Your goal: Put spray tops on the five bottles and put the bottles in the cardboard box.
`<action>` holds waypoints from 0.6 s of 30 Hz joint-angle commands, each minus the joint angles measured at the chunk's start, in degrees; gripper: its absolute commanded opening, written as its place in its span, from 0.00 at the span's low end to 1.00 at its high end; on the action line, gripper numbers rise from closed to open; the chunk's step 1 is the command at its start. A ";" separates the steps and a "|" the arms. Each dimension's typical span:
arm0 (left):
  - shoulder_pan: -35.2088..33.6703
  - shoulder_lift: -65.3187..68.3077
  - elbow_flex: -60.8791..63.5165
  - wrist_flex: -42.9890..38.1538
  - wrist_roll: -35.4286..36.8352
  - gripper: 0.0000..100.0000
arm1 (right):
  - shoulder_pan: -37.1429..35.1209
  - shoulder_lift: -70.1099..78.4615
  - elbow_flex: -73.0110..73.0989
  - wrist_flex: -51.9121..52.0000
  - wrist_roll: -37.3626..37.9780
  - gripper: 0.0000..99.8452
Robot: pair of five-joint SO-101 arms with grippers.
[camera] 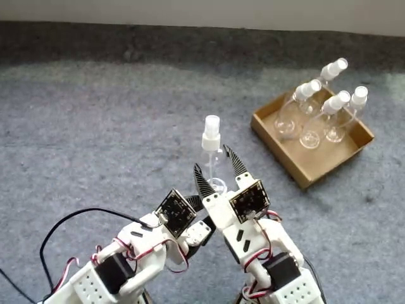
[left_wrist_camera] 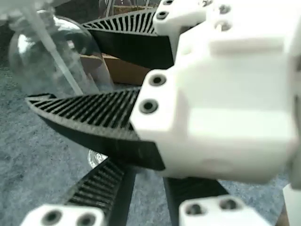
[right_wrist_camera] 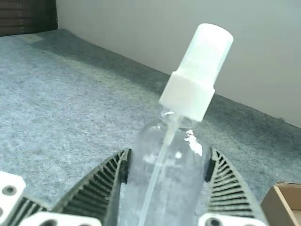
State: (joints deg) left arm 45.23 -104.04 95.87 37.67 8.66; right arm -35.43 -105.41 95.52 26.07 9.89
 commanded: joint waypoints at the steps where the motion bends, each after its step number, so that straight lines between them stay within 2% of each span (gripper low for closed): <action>1: -4.09 -0.31 1.19 -3.08 -0.44 0.00 | -1.89 0.04 2.15 0.31 -0.18 0.16; 5: -6.37 -0.31 1.19 -2.81 -0.44 0.00 | -1.80 0.04 2.15 0.31 0.09 0.16; 8: -7.43 -0.40 0.92 1.23 -0.44 0.00 | -1.71 0.04 2.15 0.31 0.09 0.16; 10: -9.27 -0.48 -1.01 5.98 -0.62 0.00 | -0.31 0.04 2.15 0.31 0.09 0.16; 15: -17.01 -0.48 -16.04 21.19 -0.62 0.00 | 6.55 0.04 2.24 0.22 0.00 0.16; 18: -21.58 -0.48 -22.37 29.01 -0.62 0.00 | 8.31 0.04 2.24 0.13 -0.09 0.16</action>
State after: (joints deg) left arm 29.41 -104.31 84.26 57.01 8.66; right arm -29.45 -104.70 95.52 26.33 9.98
